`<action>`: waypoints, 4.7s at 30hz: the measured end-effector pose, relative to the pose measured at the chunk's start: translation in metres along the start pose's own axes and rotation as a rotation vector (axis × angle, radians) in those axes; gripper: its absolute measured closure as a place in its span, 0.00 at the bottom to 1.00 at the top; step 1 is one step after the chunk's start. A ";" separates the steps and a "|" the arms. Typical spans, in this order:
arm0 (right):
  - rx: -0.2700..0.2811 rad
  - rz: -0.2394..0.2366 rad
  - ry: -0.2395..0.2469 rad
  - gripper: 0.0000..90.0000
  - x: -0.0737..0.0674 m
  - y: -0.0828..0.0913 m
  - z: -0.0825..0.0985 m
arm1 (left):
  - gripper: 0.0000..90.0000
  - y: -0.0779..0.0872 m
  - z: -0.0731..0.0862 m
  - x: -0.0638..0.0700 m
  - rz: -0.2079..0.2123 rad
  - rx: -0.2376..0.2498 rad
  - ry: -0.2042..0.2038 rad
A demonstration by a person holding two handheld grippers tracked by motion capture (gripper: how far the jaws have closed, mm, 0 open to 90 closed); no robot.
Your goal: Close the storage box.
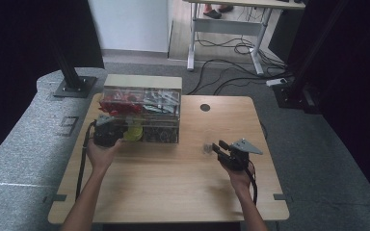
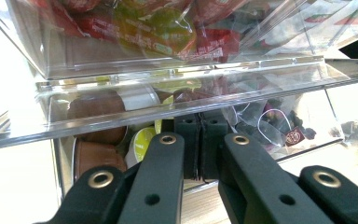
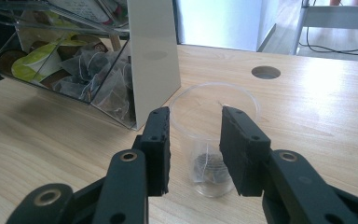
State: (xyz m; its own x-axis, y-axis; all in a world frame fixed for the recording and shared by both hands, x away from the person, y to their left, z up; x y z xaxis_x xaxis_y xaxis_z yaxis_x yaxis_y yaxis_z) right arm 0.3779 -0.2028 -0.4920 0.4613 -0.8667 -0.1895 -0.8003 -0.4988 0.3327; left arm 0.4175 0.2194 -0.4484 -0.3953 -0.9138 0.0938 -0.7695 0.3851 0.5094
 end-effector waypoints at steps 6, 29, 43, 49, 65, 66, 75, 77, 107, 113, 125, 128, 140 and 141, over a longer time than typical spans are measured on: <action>-0.006 -0.001 0.002 0.70 -0.001 -0.001 0.002 | 1.00 0.002 0.006 -0.003 -0.004 -0.003 0.004; -0.027 -0.005 0.000 0.70 0.000 -0.004 0.009 | 1.00 -0.001 0.024 -0.007 0.004 -0.034 0.023; -0.037 -0.009 0.001 0.70 -0.001 -0.005 0.010 | 1.00 -0.007 0.040 -0.009 0.005 -0.060 0.039; -0.045 -0.013 -0.001 0.70 -0.002 -0.006 0.012 | 1.00 -0.009 0.048 -0.010 0.008 -0.078 0.046; -0.047 -0.018 0.005 0.70 -0.004 -0.007 0.013 | 1.00 -0.011 0.056 -0.008 0.020 -0.090 0.047; -0.047 -0.018 0.005 0.70 -0.004 -0.007 0.013 | 1.00 -0.011 0.057 -0.008 0.021 -0.094 0.047; -0.049 -0.018 0.002 0.70 -0.003 -0.007 0.015 | 1.00 -0.012 0.064 -0.005 0.037 -0.106 0.042; -0.050 -0.019 0.002 0.70 -0.003 -0.007 0.015 | 1.00 -0.013 0.065 -0.005 0.036 -0.112 0.038; -0.061 -0.025 0.001 0.66 -0.004 -0.006 0.018 | 0.78 -0.009 0.063 0.015 0.106 -0.046 -0.033; -0.065 -0.029 0.012 0.58 -0.003 0.003 0.019 | 0.64 -0.003 0.065 0.024 0.118 -0.017 -0.061; -0.093 -0.002 0.022 0.41 0.001 0.030 0.032 | 0.49 0.012 0.084 0.044 0.158 -0.041 -0.126; -0.101 0.010 0.024 0.38 0.002 0.039 0.039 | 0.47 0.014 0.092 0.048 0.166 -0.057 -0.138; -0.205 0.064 -0.020 0.37 0.025 0.053 0.078 | 0.44 0.017 0.128 0.047 0.134 -0.163 -0.167; -0.213 0.066 -0.025 0.37 0.026 0.051 0.080 | 0.44 0.016 0.131 0.045 0.131 -0.170 -0.163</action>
State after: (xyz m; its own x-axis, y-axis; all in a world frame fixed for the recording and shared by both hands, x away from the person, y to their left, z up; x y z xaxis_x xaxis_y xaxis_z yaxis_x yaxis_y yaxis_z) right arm 0.3184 -0.2511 -0.5534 0.3986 -0.8986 -0.1832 -0.7283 -0.4316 0.5323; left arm 0.3214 0.2011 -0.5480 -0.5723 -0.8193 0.0361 -0.6164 0.4588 0.6400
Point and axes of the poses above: each handheld gripper's, and its own axes: y roughly backward along the jaws, z roughly out of its underside, x roughly to its right, the point moved 2 cm from there along -y, roughly forward along the jaws, and after that the axes turned 4 degrees about -y, right-handed, at the moved point
